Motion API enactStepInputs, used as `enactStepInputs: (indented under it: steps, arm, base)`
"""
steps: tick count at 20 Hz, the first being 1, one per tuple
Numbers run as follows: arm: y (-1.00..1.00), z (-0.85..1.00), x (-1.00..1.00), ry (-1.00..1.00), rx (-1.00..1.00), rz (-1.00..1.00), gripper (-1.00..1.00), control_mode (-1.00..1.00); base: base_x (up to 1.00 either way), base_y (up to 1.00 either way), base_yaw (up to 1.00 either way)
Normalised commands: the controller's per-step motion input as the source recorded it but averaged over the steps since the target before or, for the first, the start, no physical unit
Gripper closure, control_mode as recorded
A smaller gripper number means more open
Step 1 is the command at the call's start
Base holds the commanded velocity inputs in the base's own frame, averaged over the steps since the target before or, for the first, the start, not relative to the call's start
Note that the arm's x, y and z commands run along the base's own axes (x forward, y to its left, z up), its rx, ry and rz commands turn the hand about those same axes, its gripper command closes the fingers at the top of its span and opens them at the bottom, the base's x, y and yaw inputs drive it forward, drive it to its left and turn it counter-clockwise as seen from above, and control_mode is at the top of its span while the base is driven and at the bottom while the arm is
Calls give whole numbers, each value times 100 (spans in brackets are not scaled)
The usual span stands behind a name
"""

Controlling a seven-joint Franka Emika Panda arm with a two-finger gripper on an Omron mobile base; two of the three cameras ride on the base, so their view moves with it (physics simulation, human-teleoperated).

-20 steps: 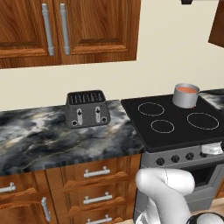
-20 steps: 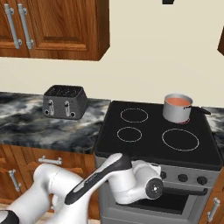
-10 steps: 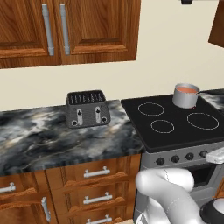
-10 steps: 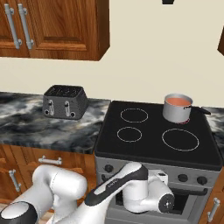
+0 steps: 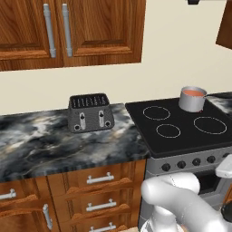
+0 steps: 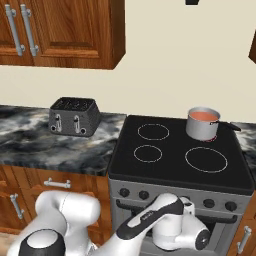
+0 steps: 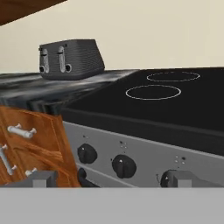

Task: Wait until the marinara sauce is simmered to a deep red color and then turn off the stove.

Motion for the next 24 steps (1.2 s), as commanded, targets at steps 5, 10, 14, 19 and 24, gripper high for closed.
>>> enactStepInputs:
  steps: [5, 10, 14, 19, 24]
  arm:
    - [0, -24, 0, -12, -5, 1, -100, -100]
    - [8, -10, 0, -7, -5, -5, -100, -100]
    - [15, 0, 0, 0, -6, -16, -100, -100]
    - [21, 0, 0, 0, -5, -21, -100, -100]
    - [30, 0, 13, 0, -7, -21, -100, -100]
  base:
    - [0, 0, 0]
    - [0, 0, 0]
    - [0, 0, 0]
    - [0, 0, 0]
    - [0, 0, 0]
